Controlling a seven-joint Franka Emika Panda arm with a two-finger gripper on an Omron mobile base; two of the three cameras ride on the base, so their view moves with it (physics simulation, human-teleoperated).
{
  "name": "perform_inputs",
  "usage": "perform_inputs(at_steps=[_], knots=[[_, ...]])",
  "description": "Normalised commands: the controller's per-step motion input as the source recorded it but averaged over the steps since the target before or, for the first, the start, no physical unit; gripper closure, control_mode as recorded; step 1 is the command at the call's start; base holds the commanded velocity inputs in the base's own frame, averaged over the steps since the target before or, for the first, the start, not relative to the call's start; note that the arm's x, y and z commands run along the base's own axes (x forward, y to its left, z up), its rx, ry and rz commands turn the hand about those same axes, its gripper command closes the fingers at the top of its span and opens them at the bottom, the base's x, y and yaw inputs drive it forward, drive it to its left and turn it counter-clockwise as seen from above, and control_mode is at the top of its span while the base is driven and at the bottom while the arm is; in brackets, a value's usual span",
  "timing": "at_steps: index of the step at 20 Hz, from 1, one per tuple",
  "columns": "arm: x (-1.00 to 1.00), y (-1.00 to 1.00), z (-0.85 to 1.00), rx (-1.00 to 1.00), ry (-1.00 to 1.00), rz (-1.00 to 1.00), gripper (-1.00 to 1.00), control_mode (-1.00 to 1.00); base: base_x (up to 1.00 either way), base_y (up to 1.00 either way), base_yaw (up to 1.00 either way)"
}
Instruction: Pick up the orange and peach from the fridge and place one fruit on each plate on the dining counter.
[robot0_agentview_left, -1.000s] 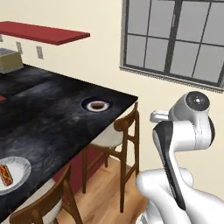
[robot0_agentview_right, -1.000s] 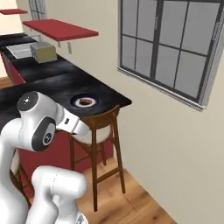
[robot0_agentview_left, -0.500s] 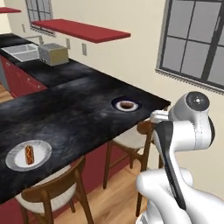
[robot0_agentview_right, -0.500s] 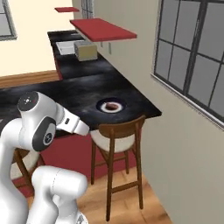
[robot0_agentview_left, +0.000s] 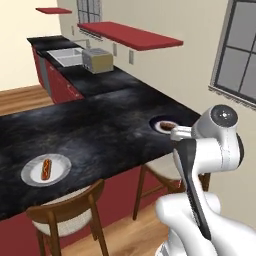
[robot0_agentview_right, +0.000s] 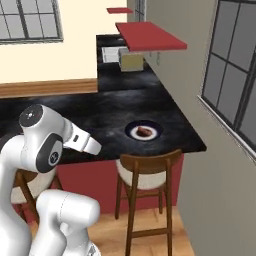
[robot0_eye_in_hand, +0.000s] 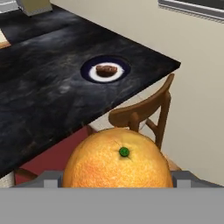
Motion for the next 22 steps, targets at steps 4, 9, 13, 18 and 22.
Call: perform_inputs(at_steps=[4, 9, 13, 18, 22], knots=[[0.0, 0.0, 0.0, 0.0, 0.0, 0.0, 1.0, 1.0, 0.45, -0.35, 0.4], [0.0, 0.0, 0.0, 0.0, 0.0, 0.0, 1.0, 1.0, 0.44, -0.36, 0.38], [0.0, 0.0, 0.0, 0.0, 0.0, 0.0, 1.0, 1.0, 0.5, -0.34, 0.37], [0.0, 0.0, 0.0, 0.0, 0.0, 0.0, 1.0, 1.0, 0.53, -0.25, 0.34], [0.54, -0.32, -0.03, 0.06, 0.0, 0.26, 1.0, -1.0, 0.0, 0.0, 0.0]])
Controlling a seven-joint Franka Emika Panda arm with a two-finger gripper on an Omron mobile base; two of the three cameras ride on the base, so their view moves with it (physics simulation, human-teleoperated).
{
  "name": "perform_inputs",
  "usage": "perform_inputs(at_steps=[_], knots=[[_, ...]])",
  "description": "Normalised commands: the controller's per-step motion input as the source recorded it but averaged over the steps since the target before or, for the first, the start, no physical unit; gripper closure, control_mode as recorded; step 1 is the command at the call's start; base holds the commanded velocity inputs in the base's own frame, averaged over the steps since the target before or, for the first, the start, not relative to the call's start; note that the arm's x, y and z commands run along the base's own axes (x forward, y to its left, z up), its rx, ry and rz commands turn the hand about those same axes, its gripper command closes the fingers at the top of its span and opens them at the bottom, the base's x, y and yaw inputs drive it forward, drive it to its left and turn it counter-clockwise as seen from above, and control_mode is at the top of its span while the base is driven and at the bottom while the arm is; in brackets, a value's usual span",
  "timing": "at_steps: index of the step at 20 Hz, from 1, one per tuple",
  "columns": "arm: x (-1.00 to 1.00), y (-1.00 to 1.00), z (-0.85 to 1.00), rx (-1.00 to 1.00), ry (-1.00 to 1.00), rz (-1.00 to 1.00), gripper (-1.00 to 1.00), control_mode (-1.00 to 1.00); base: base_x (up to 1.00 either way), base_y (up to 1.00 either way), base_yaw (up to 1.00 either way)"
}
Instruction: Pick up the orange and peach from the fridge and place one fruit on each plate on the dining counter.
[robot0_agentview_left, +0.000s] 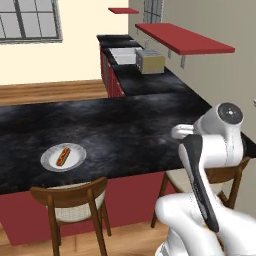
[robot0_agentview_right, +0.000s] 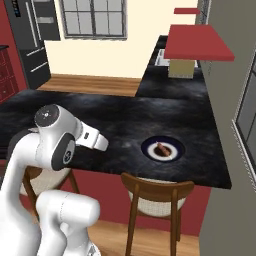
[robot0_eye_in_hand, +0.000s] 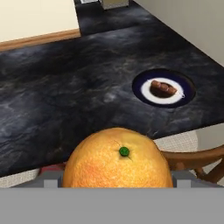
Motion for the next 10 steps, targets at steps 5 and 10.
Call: perform_inputs(at_steps=[5, 10], knots=[[0.5, -0.32, 0.0, 0.0, 0.0, -0.07, 1.0, -1.0, 0.0, 0.0, 0.0], [0.63, -0.67, -0.04, -0.03, 0.07, -0.27, 1.0, -1.0, 0.0, 0.0, 0.0]])
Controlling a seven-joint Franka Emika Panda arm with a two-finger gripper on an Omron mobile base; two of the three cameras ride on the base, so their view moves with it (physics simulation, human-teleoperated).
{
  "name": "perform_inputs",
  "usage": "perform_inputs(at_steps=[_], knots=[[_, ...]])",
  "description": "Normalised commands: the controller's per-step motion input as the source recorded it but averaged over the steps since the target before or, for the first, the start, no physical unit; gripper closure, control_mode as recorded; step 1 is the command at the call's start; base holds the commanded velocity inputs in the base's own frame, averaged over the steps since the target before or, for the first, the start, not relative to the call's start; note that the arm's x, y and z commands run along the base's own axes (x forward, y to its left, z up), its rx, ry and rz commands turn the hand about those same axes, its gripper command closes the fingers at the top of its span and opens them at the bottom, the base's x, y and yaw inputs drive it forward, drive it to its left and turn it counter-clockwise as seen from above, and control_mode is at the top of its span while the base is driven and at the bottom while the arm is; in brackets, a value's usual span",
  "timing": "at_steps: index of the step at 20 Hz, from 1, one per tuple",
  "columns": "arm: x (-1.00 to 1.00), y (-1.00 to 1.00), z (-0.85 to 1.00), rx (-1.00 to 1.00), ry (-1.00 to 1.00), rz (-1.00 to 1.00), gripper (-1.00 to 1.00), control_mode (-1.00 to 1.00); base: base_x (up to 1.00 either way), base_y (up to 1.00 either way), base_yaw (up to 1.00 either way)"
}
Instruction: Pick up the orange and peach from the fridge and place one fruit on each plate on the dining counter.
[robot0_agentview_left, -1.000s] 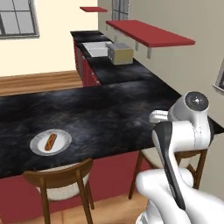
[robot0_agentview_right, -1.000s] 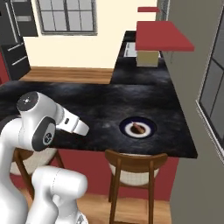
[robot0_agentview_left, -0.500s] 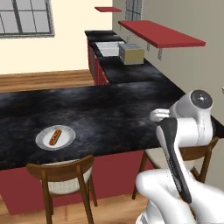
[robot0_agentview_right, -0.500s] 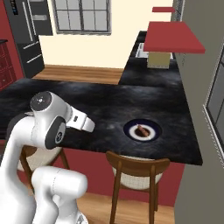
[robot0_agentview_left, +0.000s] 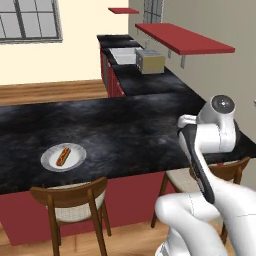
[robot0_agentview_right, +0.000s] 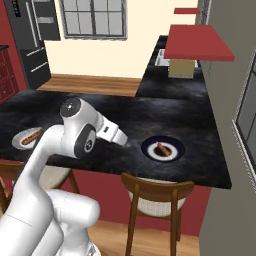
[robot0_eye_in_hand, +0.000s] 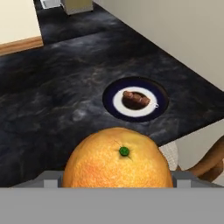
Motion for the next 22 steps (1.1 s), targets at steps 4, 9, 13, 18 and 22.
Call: perform_inputs(at_steps=[4, 9, 13, 18, 22], knots=[[0.66, -0.99, -0.24, 0.03, 0.0, -0.08, 1.0, -1.0, 0.0, 0.0, 0.0], [0.75, -0.35, -0.57, 0.02, 0.06, 0.0, 1.0, -1.0, 0.0, 0.0, 0.0], [0.72, -0.26, -0.58, 0.0, 0.12, 0.0, 1.0, -1.0, 0.0, 0.0, 0.0], [0.55, -0.55, -0.46, 0.0, 0.07, 0.0, 1.0, -1.0, 0.0, 0.0, 0.0], [0.59, -0.3, -0.46, 0.01, 0.03, 0.0, 1.0, -1.0, 0.0, 0.0, 0.0]])
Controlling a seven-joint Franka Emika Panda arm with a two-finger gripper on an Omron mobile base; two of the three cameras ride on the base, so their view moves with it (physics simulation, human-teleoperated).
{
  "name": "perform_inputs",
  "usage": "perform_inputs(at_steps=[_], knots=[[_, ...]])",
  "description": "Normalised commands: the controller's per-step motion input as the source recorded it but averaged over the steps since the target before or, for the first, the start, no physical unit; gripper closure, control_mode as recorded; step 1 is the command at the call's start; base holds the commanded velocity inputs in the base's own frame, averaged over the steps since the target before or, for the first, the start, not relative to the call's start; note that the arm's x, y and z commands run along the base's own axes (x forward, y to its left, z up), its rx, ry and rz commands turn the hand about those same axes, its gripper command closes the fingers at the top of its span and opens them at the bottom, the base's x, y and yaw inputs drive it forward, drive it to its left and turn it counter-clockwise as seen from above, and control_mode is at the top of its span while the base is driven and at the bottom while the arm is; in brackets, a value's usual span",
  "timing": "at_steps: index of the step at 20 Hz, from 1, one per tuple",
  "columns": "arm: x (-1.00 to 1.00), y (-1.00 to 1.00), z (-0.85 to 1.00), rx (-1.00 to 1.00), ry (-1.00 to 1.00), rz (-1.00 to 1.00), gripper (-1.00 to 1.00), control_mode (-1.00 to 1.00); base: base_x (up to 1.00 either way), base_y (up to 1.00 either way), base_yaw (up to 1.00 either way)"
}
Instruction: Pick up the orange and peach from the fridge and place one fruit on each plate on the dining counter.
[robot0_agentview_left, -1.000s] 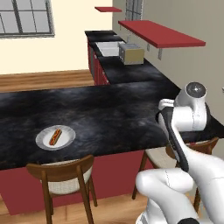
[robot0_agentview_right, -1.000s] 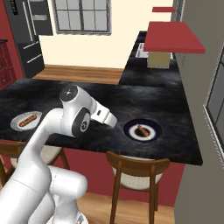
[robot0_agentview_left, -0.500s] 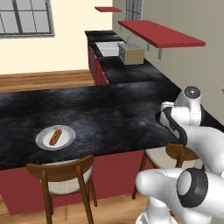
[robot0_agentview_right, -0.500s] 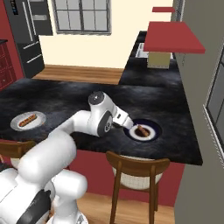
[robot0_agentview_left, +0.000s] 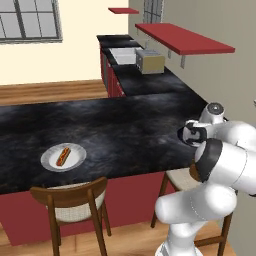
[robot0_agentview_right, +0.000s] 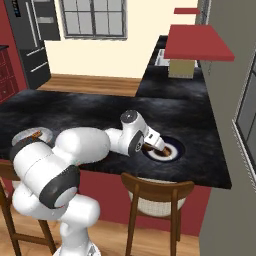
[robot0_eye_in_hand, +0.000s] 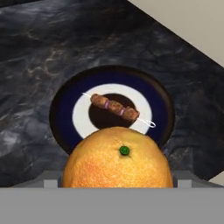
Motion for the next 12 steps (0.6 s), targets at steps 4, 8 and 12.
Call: perform_inputs(at_steps=[4, 8, 12], knots=[[0.75, -0.14, -0.4, 0.02, 0.02, 0.0, 1.0, -1.0, 0.0, 0.0, 0.0], [0.56, -0.24, -0.44, 0.01, 0.04, 0.0, 1.0, -1.0, 0.0, 0.0, 0.0], [0.49, -0.27, -0.49, 0.0, 0.06, 0.0, 1.0, -1.0, 0.0, 0.0, 0.0]])
